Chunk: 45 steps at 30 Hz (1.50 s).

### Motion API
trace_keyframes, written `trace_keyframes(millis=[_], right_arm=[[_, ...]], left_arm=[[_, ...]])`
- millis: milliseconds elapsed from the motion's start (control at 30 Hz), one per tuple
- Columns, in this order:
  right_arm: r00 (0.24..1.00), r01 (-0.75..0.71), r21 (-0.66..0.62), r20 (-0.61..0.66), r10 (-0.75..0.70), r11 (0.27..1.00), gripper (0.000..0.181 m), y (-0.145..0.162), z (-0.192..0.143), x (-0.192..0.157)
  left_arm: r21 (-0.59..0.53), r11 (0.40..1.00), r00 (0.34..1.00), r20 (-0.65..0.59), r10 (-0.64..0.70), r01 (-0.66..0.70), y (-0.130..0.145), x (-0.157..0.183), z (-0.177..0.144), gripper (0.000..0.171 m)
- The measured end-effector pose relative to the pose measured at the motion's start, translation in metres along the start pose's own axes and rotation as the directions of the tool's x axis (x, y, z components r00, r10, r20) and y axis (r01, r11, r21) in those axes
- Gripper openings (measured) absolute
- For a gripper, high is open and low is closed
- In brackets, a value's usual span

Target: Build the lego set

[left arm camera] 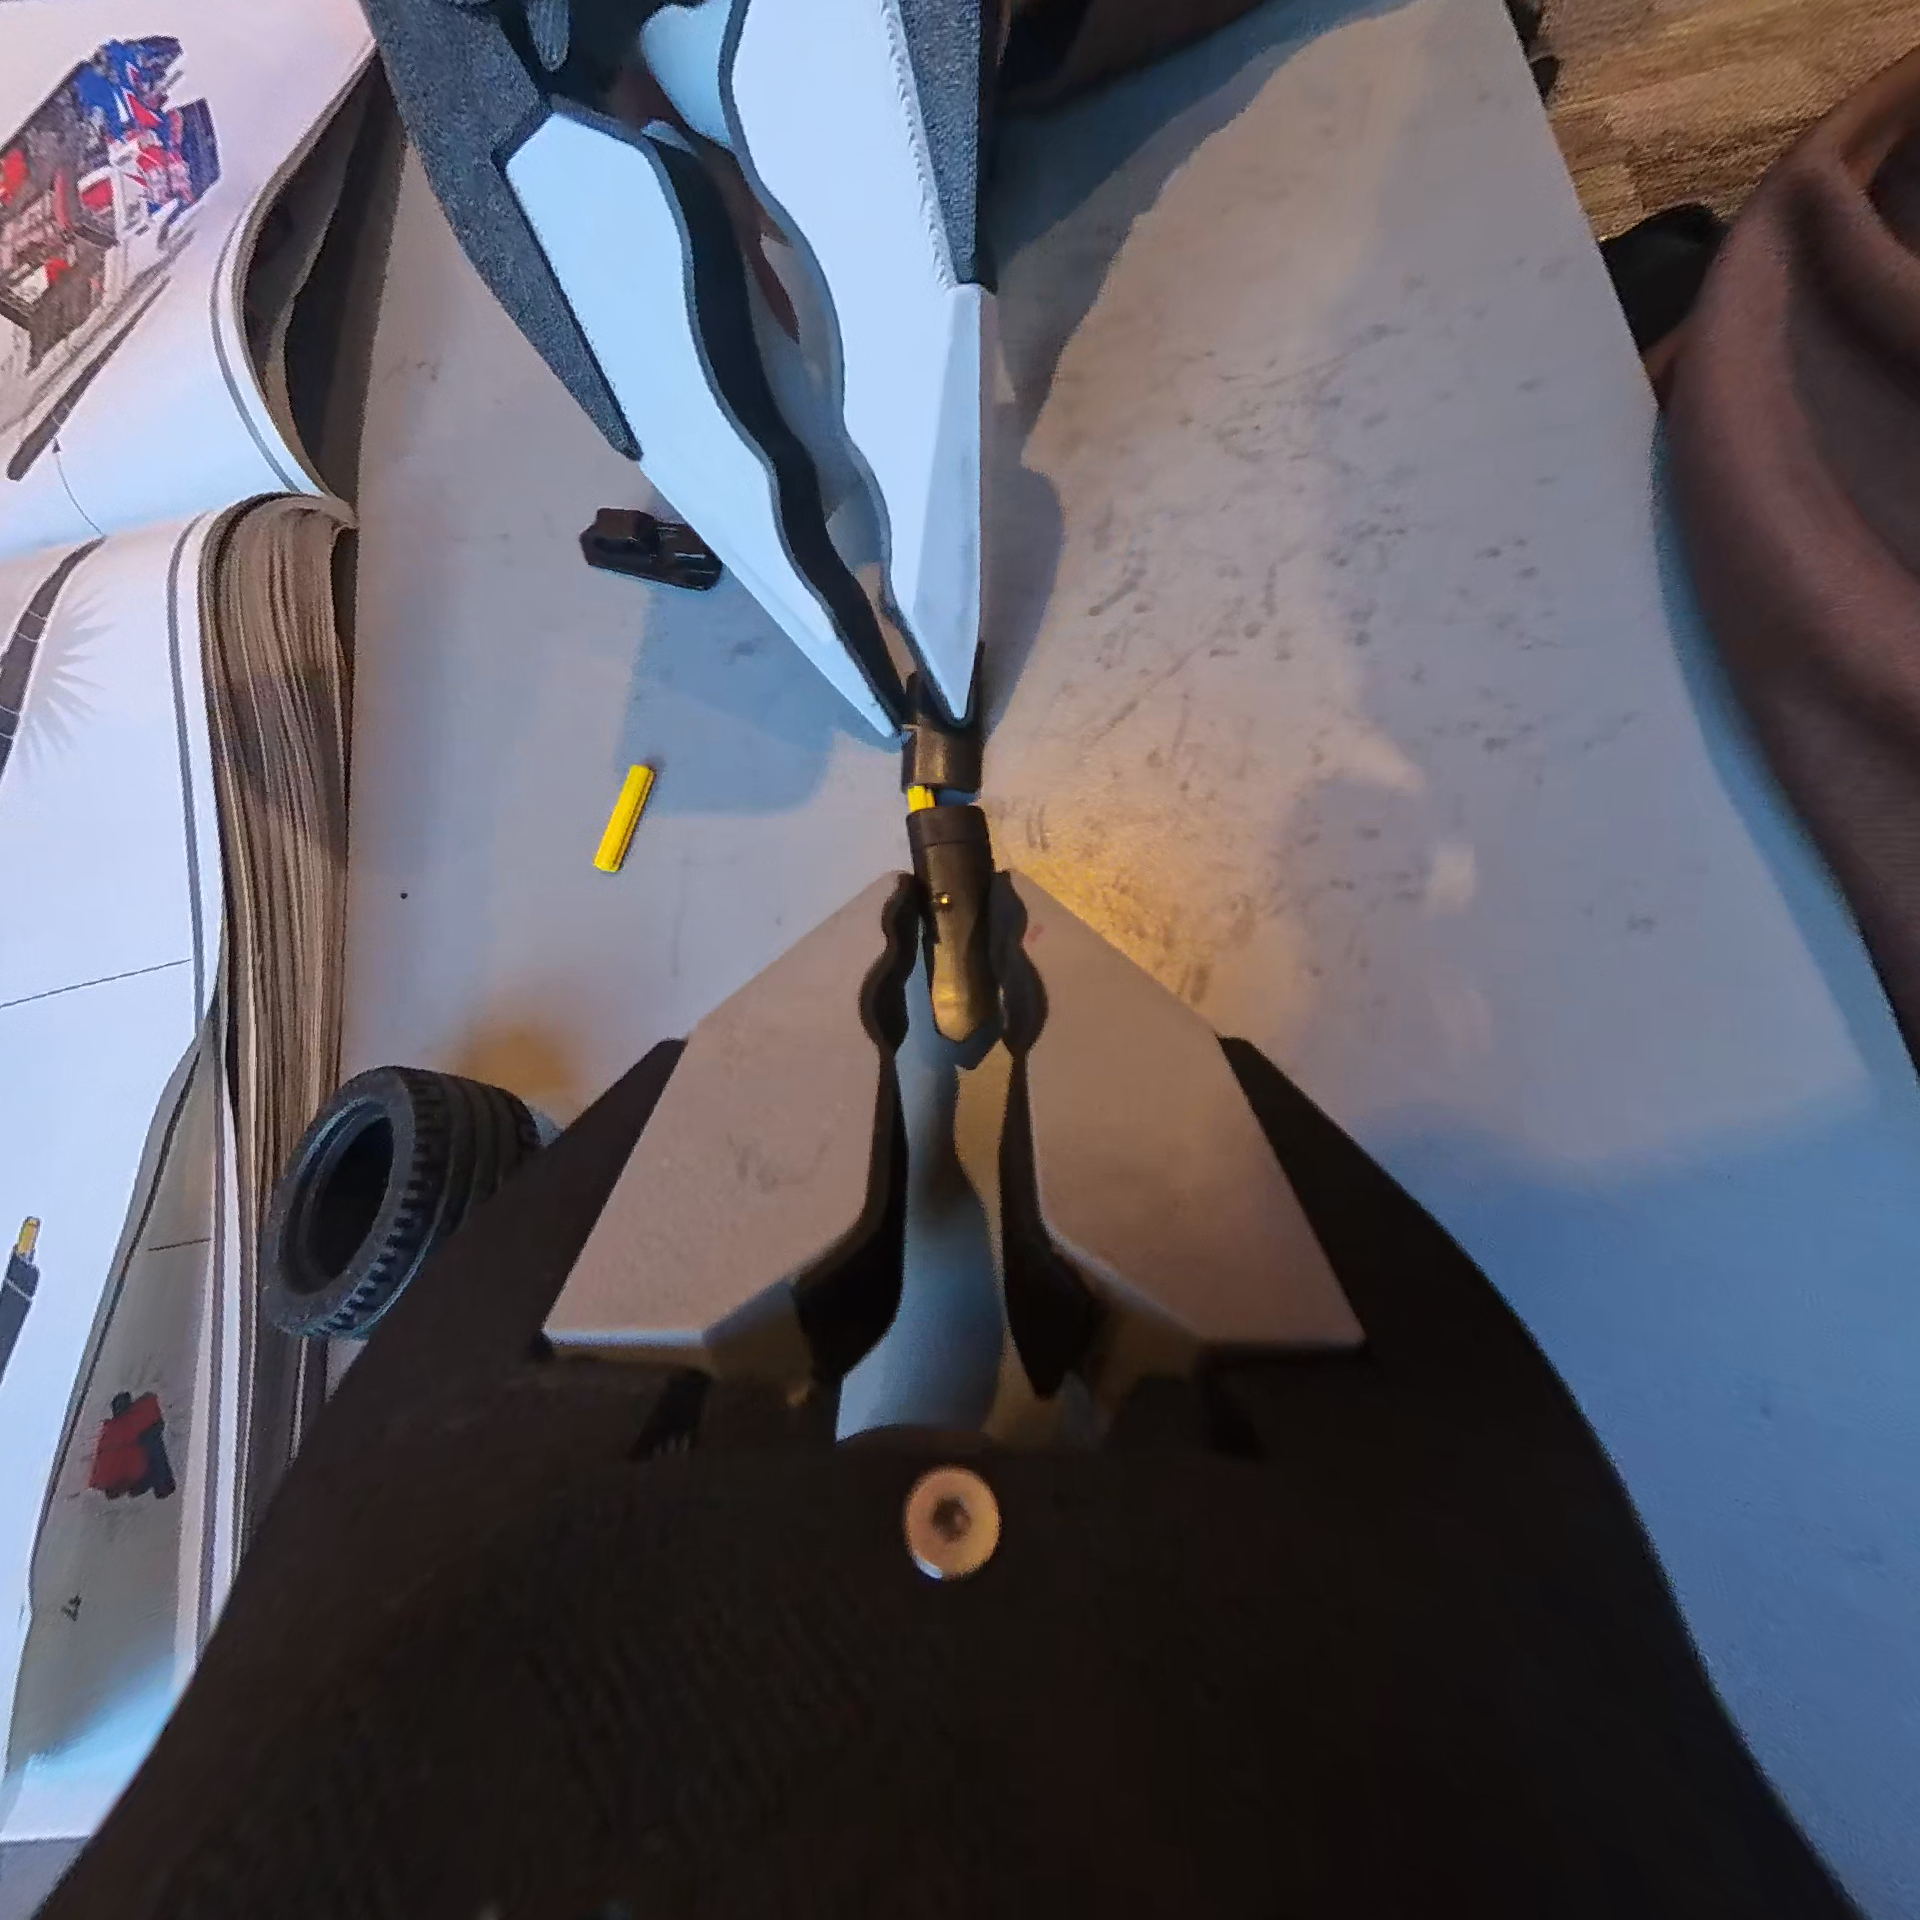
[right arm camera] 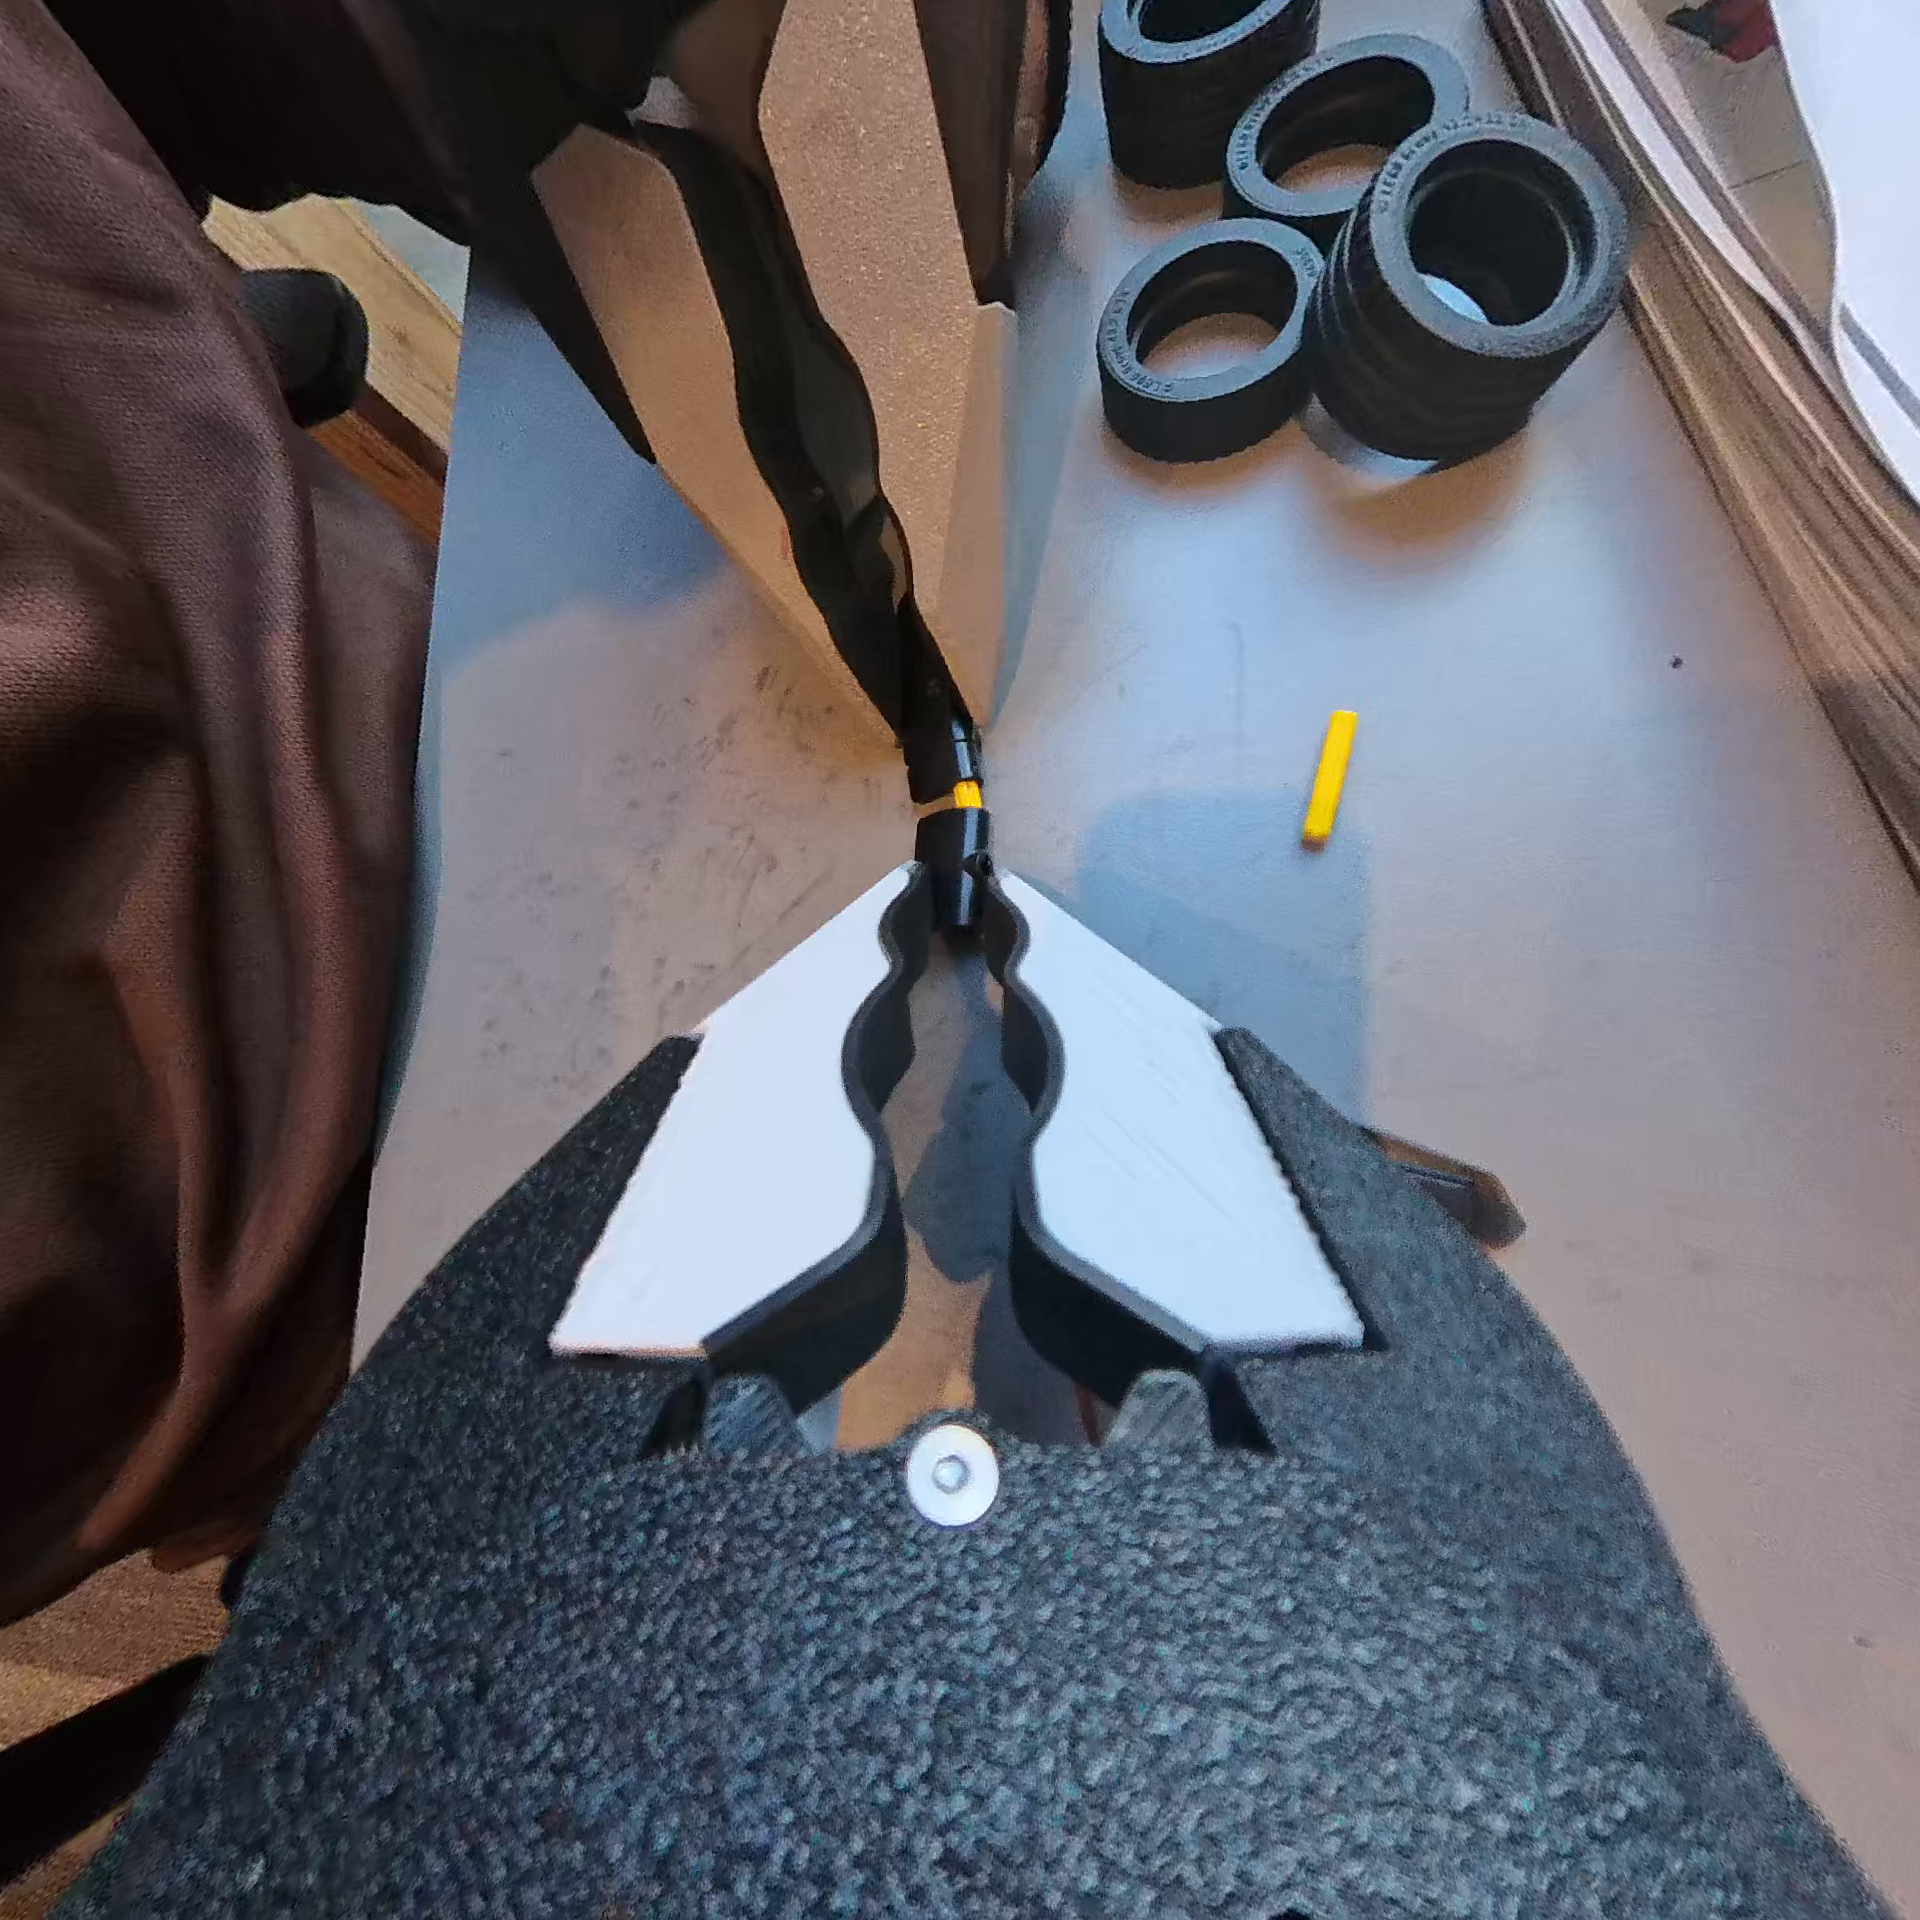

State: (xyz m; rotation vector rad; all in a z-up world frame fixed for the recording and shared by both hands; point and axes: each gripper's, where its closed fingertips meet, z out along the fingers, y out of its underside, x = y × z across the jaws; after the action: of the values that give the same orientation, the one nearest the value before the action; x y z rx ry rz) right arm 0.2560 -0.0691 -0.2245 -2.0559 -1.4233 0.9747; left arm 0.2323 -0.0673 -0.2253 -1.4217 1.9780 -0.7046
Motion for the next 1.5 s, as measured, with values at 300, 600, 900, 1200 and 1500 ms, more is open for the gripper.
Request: trace_keyframes(millis=[300, 600, 900, 1200, 1500], right_arm=[[0.995, -0.039, 0.052, -0.094, 0.044, 0.998, 0.024, 0.001, -0.013, 0.003], [0.989, -0.081, 0.011, -0.123, 0.082, 0.997, 0.001, 0.013, -0.008, -0.003], [0.995, -0.088, -0.004, -0.044, 0.088, 0.996, 0.0, 0.013, -0.011, 0.001], [0.998, -0.063, -0.011, -0.014, 0.063, 0.998, 0.0, 0.012, -0.01, 0.001], [0.999, 0.011, -0.045, 0.04, -0.009, 0.999, 0.0, 0.01, -0.009, 0.003]], left_arm=[[0.005, 1.0, 0.999, -0.023, -0.026, 0.026, -0.001, 0.0, 0.001, 0.011], [0.005, 1.0, 1.0, -0.013, -0.016, 0.016, -0.001, 0.0, 0.001, 0.011], [0.007, 1.0, 0.999, -0.028, -0.017, 0.017, -0.002, 0.001, 0.002, 0.011], [0.004, 1.0, 1.0, -0.028, -0.013, 0.013, -0.002, 0.001, 0.002, 0.011], [0.0, 1.0, 0.999, -0.041, -0.011, 0.011, -0.001, 0.002, 0.002, 0.01]])
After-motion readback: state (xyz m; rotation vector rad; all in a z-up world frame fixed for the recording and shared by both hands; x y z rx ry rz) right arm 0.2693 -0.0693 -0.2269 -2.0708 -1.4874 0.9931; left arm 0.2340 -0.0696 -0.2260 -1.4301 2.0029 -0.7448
